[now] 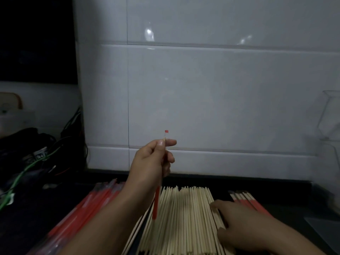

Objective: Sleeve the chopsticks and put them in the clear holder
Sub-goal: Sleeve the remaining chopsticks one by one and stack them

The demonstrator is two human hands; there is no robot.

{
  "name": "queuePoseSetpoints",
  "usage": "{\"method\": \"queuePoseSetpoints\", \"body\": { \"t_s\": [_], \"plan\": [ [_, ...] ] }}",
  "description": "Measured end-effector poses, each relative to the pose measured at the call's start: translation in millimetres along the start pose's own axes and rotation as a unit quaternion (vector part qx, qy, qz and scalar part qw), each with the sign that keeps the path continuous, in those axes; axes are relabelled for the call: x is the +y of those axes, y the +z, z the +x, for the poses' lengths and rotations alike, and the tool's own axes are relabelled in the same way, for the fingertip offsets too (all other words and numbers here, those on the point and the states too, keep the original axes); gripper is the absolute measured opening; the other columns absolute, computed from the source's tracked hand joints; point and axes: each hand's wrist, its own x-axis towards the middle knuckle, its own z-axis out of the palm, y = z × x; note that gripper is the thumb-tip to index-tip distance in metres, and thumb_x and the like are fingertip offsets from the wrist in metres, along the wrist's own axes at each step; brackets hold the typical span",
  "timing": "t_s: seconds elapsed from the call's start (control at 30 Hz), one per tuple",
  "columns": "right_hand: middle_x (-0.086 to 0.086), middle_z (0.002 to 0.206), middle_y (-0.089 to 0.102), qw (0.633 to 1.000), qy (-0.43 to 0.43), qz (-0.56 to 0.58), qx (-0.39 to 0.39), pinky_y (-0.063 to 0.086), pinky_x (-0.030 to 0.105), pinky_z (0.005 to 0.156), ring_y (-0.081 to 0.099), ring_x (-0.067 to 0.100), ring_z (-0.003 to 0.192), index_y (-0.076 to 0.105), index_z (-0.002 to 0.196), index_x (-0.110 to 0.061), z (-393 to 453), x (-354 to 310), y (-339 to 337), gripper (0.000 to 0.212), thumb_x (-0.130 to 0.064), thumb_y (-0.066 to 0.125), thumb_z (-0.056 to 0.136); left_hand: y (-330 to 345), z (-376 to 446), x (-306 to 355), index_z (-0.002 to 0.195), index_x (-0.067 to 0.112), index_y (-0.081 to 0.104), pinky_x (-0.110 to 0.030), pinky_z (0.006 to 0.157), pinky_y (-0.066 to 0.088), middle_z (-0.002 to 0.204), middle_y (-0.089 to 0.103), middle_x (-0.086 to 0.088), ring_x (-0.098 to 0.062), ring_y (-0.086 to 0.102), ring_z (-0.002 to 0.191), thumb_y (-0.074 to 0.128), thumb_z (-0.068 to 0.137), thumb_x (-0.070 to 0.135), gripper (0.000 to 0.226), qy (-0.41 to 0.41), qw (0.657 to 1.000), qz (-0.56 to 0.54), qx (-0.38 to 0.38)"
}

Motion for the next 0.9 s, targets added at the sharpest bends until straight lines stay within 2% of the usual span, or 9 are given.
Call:
{"method": "queuePoseSetpoints", "body": {
  "t_s": [0.07, 0.23, 0.37, 0.53, 0.6, 0.67, 0.73, 0.8, 0.9],
  "plan": [
    [-0.008, 0.13, 0.05, 1.0, 0.009, 0.012, -0.009, 0.041, 0.024, 0.098, 0.049, 0.008, 0.113, 0.043, 0.137, -0.033, 2.4, 3.1, 0.8, 0.05, -0.034, 0.055, 0.089, -0.1, -0.2, -0.2, 0.106, 0.014, 0.071, -0.027, 0.056, 0.032, 0.066, 0.057, -0.003, -0.012, 0.04, 0.056, 0.039, 0.106, 0.022, 0.034, 0.001, 1.0, 0.022, 0.005],
    [-0.02, 0.095, 0.05, 0.997, 0.013, 0.066, 0.037, 0.042, 0.017, 0.077, 0.054, 0.002, 0.09, 0.047, 0.138, -0.033, 10.0, 13.5, 2.1, 0.051, -0.031, 0.055, 0.088, -2.5, 2.8, -2.7, 0.108, 0.019, 0.074, -0.023, 0.058, 0.037, 0.073, 0.059, -0.001, -0.013, 0.045, 0.064, 0.045, 0.104, 0.021, 0.029, 0.001, 0.999, 0.048, 0.004],
    [-0.004, 0.066, 0.066, 0.975, 0.015, 0.212, 0.07, 0.047, 0.02, 0.059, 0.063, 0.002, 0.055, 0.065, 0.114, -0.023, 15.5, 19.8, -3.6, 0.026, -0.017, 0.054, 0.091, -8.1, 3.7, 0.0, 0.111, 0.022, 0.074, -0.019, 0.061, 0.046, 0.075, 0.061, 0.002, -0.011, 0.051, 0.068, 0.055, 0.099, 0.021, 0.022, 0.026, 0.998, 0.055, -0.003],
    [0.007, 0.069, 0.072, 0.928, 0.005, 0.361, 0.094, 0.045, 0.024, 0.052, 0.062, 0.015, 0.053, 0.071, 0.093, -0.015, 8.4, 14.9, -13.1, 0.018, -0.012, 0.054, 0.096, -9.4, -0.1, 5.7, 0.102, 0.023, 0.072, -0.012, 0.057, 0.049, 0.079, 0.071, -0.004, -0.007, 0.063, 0.061, 0.068, 0.09, 0.015, 0.015, 0.127, 0.982, 0.142, 0.014],
    [0.012, 0.075, 0.073, 0.895, -0.025, 0.421, 0.143, 0.044, 0.027, 0.052, 0.065, 0.019, 0.058, 0.072, 0.095, -0.009, 6.3, 13.2, -17.8, 0.021, -0.009, 0.051, 0.098, -9.2, -1.4, 6.1, 0.096, 0.022, 0.071, -0.013, 0.061, 0.052, 0.079, 0.071, -0.004, -0.01, 0.067, 0.064, 0.074, 0.086, 0.015, 0.013, 0.151, 0.972, 0.178, 0.011],
    [0.016, 0.08, 0.073, 0.839, -0.071, 0.501, 0.199, 0.045, 0.027, 0.052, 0.067, 0.023, 0.062, 0.069, 0.1, -0.002, 3.2, 12.7, -23.0, 0.024, 0.001, 0.046, 0.097, -8.3, -1.6, 5.1, 0.09, 0.024, 0.07, -0.016, 0.063, 0.055, 0.077, 0.071, 0.0, -0.012, 0.067, 0.068, 0.077, 0.082, 0.017, 0.013, 0.147, 0.969, 0.2, 0.001],
    [0.017, 0.086, 0.074, 0.787, -0.118, 0.546, 0.262, 0.047, 0.023, 0.053, 0.068, 0.022, 0.066, 0.068, 0.104, -0.002, 0.0, 11.6, -26.3, 0.023, 0.007, 0.05, 0.093, -7.4, -1.2, 3.0, 0.086, 0.025, 0.07, -0.02, 0.064, 0.056, 0.076, 0.071, 0.006, -0.012, 0.066, 0.07, 0.08, 0.079, 0.02, 0.013, 0.136, 0.965, 0.225, 0.0],
    [0.015, 0.084, 0.074, 0.726, -0.143, 0.582, 0.337, 0.048, 0.02, 0.052, 0.067, 0.02, 0.064, 0.068, 0.102, -0.004, -1.5, 11.6, -29.1, 0.016, 0.001, 0.057, 0.091, -5.3, -1.9, 0.8, 0.082, 0.024, 0.071, -0.024, 0.066, 0.055, 0.076, 0.07, 0.007, -0.013, 0.064, 0.072, 0.082, 0.077, 0.02, 0.013, 0.123, 0.963, 0.241, -0.003],
    [0.008, 0.069, 0.07, 0.643, -0.137, 0.611, 0.44, 0.044, 0.018, 0.047, 0.062, 0.015, 0.056, 0.068, 0.095, -0.008, -1.1, 17.1, -35.7, 0.016, -0.011, 0.052, 0.098, -0.1, -5.8, -3.7, 0.08, 0.024, 0.07, -0.014, 0.056, 0.048, 0.076, 0.069, 0.011, -0.001, 0.059, 0.065, 0.083, 0.074, 0.019, 0.015, 0.102, 0.957, 0.269, -0.034]
  ]
}}
